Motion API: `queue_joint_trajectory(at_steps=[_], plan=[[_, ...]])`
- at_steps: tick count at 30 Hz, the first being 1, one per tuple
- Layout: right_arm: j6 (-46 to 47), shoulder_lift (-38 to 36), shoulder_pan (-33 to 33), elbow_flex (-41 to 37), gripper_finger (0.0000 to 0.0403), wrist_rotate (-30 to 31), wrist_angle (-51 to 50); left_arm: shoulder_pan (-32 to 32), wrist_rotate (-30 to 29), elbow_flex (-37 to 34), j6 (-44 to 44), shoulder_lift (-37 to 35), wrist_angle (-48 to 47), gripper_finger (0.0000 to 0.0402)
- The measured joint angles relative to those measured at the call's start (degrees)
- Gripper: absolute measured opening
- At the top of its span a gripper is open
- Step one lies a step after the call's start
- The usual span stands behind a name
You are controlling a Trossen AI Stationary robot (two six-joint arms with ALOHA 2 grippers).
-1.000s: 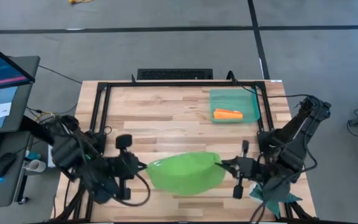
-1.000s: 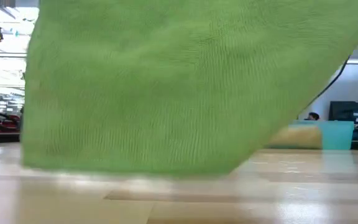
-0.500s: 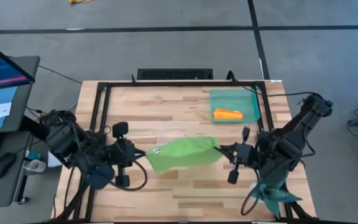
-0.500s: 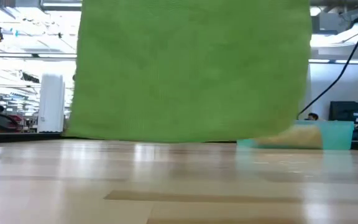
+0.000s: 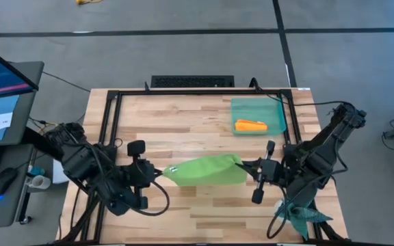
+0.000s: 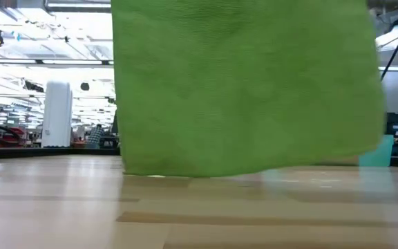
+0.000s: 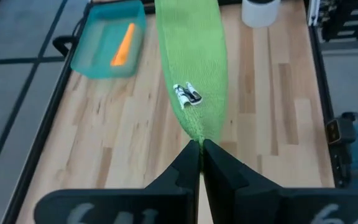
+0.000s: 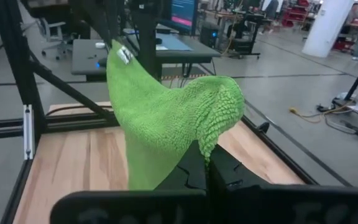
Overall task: Roll microfiber towels into tight, uniform cylinder then place into a basket
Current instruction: Fold the green towel
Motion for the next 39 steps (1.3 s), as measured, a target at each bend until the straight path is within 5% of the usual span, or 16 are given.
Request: queue_joint_trajectory(at_steps=[12,26,34,39], plan=[[1.49,1.26,3.02,0.04,0.0007,0.00,0.53,-1.41,-0.09,-2.57,-4.04,0.87,6.14,0.0004],[-4.37,3.15,9.50,0.07,0.0009,-2.40,15.19,-6.83,4.35,-1.42,-9.44,1.46,16.71,0.0004],[-4.47,3.17,9.86,0.04,0.0005,-1.44,19.20,-7.23,1.57,4.74,-13.81,1.11,14.47,0.0004],[4.50,3.15,6.01,0.04,0.0007,3.26,2.55,-5.16,-6.11,2.42,-19.13,1.97,-0.44,0.0004]])
